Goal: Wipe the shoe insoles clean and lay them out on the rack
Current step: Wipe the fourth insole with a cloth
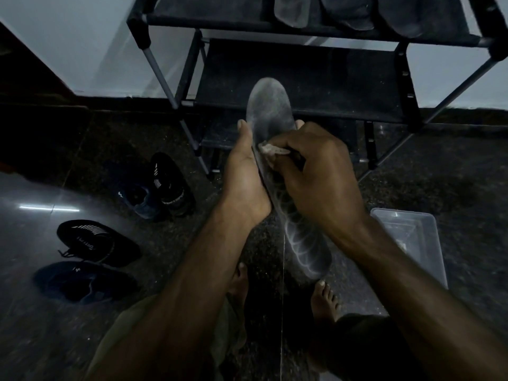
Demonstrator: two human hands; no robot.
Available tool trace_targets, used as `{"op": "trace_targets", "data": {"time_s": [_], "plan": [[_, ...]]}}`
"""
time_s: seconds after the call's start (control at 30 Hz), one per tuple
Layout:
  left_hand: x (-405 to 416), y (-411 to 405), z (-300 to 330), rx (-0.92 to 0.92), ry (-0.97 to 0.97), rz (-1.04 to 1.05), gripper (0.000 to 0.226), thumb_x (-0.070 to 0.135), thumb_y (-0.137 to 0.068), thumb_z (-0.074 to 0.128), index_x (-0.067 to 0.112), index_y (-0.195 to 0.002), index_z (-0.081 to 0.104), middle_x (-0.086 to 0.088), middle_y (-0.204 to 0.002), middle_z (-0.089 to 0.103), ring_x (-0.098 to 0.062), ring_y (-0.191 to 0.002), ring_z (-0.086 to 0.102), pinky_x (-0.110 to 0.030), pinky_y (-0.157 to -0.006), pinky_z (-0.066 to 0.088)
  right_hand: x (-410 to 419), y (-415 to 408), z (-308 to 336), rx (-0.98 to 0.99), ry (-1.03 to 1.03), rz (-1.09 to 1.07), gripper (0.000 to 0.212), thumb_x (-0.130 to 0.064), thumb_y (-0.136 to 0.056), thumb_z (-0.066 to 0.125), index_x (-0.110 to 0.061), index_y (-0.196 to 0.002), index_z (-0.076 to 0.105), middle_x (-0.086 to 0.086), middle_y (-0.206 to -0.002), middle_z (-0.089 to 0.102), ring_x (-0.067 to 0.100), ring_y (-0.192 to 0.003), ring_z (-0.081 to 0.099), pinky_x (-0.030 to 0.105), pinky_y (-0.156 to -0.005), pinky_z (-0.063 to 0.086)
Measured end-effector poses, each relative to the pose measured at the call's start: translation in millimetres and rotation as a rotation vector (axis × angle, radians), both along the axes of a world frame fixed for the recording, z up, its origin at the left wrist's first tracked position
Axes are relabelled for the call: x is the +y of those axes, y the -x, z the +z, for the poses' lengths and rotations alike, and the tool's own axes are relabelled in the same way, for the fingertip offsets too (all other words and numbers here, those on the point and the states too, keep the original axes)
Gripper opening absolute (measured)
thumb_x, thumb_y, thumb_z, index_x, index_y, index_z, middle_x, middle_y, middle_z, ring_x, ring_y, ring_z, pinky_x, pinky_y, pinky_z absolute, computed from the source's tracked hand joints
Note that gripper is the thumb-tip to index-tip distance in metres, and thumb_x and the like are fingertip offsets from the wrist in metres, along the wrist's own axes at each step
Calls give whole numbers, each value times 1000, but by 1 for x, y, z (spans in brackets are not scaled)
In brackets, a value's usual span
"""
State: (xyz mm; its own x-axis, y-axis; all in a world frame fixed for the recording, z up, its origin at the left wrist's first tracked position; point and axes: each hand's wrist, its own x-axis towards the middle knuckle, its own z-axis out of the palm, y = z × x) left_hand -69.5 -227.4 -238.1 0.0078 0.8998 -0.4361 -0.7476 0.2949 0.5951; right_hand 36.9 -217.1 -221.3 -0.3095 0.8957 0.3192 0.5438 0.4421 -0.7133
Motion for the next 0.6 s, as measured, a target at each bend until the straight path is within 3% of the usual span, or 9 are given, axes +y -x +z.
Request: {"op": "trace_targets", "data": {"time_s": [0.1,0.2,0.33,0.5,0.6], "plan": [[0,-1,0,-12,9,-7,71,61,-98,28,4,-132,55,-16,-130,62,-27,-120,60,-38,-96,52,4,-4,-3,-31,-11,-40,15,-11,-91,62,-13,-102,73,2,-91,63,8,-77,57,12,-67,47],[0,1,-1,62,17,-18,71,61,-98,26,4,-123,61,-16,-122,66,-25,-111,66,-36,-95,53,-2,2,-1,18,-21,10,15,-11,-91,62,-13,-100,74,1,-90,62,9,-79,58,19,-69,51],[0,4,-3,78,26,-13,76,63,-97,29,2,-139,48,-18,-131,61,-27,-120,61,-37,-102,47,-10,10,4,-20,-93,84,17,-9,-89,60,-5,-97,75,10,-84,60,13,-75,56,16,-65,45],[-1,2,2,49,12,4,69,60,-99,27,5,-116,63,-16,-117,68,-27,-111,66,-40,-96,52,6,-7,0,-164,-75,76,15,-14,-92,59,-7,-97,72,5,-88,58,17,-76,55,32,-65,53],[0,2,1,35,19,9,69,60,-99,27,5,-121,61,-16,-118,68,-28,-113,65,-39,-95,54,5,-6,-1,-128,-88,48,15,-10,-93,59,-5,-99,71,9,-90,62,19,-78,59,35,-68,54]]}}
